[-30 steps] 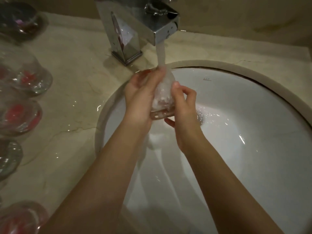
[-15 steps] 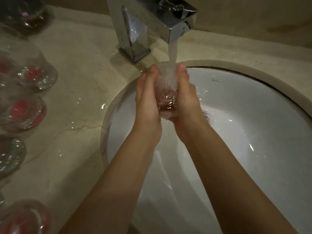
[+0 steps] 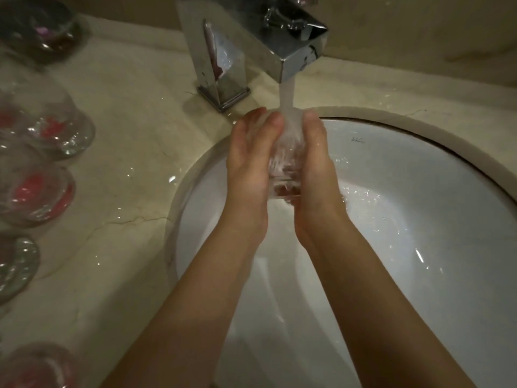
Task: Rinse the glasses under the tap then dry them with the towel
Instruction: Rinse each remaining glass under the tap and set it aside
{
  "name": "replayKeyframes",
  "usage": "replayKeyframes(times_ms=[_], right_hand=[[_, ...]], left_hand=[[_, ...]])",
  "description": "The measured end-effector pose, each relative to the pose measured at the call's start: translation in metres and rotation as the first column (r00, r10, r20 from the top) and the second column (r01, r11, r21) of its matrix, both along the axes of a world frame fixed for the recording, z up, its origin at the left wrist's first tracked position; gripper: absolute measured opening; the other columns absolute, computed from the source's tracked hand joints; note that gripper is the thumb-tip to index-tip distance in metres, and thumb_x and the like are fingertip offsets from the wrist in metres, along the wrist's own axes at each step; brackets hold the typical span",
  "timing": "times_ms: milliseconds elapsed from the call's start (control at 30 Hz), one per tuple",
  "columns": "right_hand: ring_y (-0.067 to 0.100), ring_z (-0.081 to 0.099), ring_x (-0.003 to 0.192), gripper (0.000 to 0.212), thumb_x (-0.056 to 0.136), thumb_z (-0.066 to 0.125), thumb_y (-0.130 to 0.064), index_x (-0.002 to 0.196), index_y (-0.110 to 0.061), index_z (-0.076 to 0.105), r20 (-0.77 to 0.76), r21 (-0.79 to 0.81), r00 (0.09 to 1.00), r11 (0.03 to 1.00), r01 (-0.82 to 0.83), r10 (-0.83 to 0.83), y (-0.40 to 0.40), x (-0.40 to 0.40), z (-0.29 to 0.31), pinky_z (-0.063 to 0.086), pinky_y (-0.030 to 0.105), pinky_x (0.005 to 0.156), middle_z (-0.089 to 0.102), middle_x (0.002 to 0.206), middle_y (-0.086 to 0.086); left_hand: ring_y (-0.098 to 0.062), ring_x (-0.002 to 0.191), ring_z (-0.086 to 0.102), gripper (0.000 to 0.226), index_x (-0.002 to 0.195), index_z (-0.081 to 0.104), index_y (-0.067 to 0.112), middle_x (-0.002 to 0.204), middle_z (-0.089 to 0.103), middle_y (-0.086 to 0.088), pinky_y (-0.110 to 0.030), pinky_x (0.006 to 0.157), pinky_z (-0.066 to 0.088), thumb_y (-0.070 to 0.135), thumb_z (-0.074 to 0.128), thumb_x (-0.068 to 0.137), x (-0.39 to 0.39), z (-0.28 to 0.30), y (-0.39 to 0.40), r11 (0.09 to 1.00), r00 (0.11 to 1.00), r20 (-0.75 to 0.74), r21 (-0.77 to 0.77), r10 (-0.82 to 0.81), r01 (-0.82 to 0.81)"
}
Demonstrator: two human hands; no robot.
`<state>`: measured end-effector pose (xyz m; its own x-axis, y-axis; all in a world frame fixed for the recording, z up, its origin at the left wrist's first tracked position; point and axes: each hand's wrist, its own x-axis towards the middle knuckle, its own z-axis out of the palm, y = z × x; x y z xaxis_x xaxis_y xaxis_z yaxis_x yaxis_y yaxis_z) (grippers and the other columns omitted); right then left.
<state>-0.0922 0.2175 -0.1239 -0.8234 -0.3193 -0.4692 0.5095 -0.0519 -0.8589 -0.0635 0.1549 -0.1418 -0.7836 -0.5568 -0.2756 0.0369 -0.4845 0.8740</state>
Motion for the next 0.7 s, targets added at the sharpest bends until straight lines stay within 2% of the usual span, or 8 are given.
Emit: replayKeyframes(times_ms=[100,167,267,400,467,533,600,700], right_hand=[[0.02,0.07,0.098,0.079,0.059,0.057,-0.079,0.114,-0.022,0.065,0.027,0.057,0.999,0.998,0.038,-0.04,-0.0027,0.0014,-0.0004,0.054,0.044,0.091,0.072,0.107,0.002],[0.024,0.07,0.097,0.076,0.065,0.057,-0.077,0.115,-0.019,0.064,0.091,0.038,0.993,0.996,0.076,-0.079,-0.0016,-0.0001,-0.0007,0.053,0.043,0.091,0.073,0.105,0.003],[0.024,0.07,0.095,0.067,0.079,0.045,-0.075,0.113,-0.021,0.065,0.107,0.093,0.991,0.993,0.068,-0.077,-0.001,-0.0011,-0.0002,0.052,0.039,0.09,0.073,0.102,0.002],[0.014,0.071,0.09,0.099,0.044,0.044,-0.09,0.115,-0.023,0.062,0.046,0.173,0.998,0.984,0.034,-0.043,-0.0027,0.0038,-0.0066,0.056,0.039,0.085,0.072,0.101,-0.002],[0.018,0.071,0.093,0.088,0.051,0.053,-0.085,0.112,-0.022,0.065,0.137,0.059,0.99,0.998,0.021,-0.029,-0.0015,0.0032,-0.005,0.055,0.044,0.09,0.073,0.103,0.0],[0.023,0.071,0.096,0.07,0.072,0.053,-0.077,0.107,-0.018,0.069,0.204,-0.08,0.979,0.996,0.031,-0.015,0.0002,0.0016,-0.0046,0.052,0.049,0.095,0.074,0.103,0.006],[0.024,0.071,0.095,0.073,0.073,0.053,-0.077,0.112,-0.016,0.066,0.217,-0.053,0.976,0.998,0.037,-0.024,-0.0009,0.0032,-0.0058,0.054,0.047,0.091,0.073,0.105,0.008],[0.02,0.071,0.089,0.073,0.058,0.067,-0.072,0.107,-0.018,0.064,0.078,0.122,0.997,0.992,0.014,-0.023,-0.0021,0.0056,-0.008,0.057,0.044,0.086,0.073,0.098,0.005]], left_hand=[[-0.025,0.103,0.069,0.068,0.132,0.054,0.011,0.119,0.067,-0.01,-0.035,0.075,0.056,0.047,0.069,0.077,-0.0034,0.002,-0.0003,1.0,0.999,0.03,0.006,-0.031,0.03],[-0.033,0.11,0.066,0.078,0.134,0.055,0.011,0.126,0.064,-0.016,-0.042,0.082,0.056,0.054,0.069,0.071,-0.0049,0.0038,-0.0045,0.993,0.997,0.042,0.098,-0.065,0.061],[-0.03,0.106,0.068,0.08,0.136,0.054,0.016,0.124,0.065,-0.011,-0.04,0.077,0.058,0.059,0.07,0.07,-0.0057,0.0069,-0.0038,0.989,0.992,0.094,0.125,-0.09,0.078],[-0.012,0.086,0.071,0.063,0.133,0.055,0.019,0.104,0.07,0.001,-0.026,0.064,0.055,0.047,0.073,0.08,-0.0043,0.0018,0.0012,0.999,0.988,0.149,0.01,-0.032,0.031],[-0.027,0.108,0.067,0.083,0.137,0.051,0.018,0.125,0.065,-0.008,-0.039,0.082,0.056,0.059,0.074,0.069,-0.0048,-0.001,-0.002,0.995,0.984,0.155,0.063,-0.092,0.083],[-0.033,0.114,0.064,0.084,0.137,0.054,0.017,0.129,0.064,-0.012,-0.048,0.09,0.054,0.063,0.07,0.068,-0.0044,0.0045,-0.0063,0.984,0.979,0.162,0.149,-0.121,0.097],[-0.03,0.107,0.068,0.081,0.133,0.057,0.016,0.124,0.066,-0.012,-0.044,0.089,0.055,0.064,0.065,0.069,-0.0056,0.003,-0.0072,0.981,0.975,0.168,0.146,-0.149,0.125],[-0.012,0.084,0.071,0.051,0.123,0.06,0.013,0.101,0.071,-0.001,-0.027,0.066,0.055,0.051,0.06,0.088,-0.0056,0.0028,-0.0014,0.998,0.985,0.175,-0.068,-0.007,0.019]])
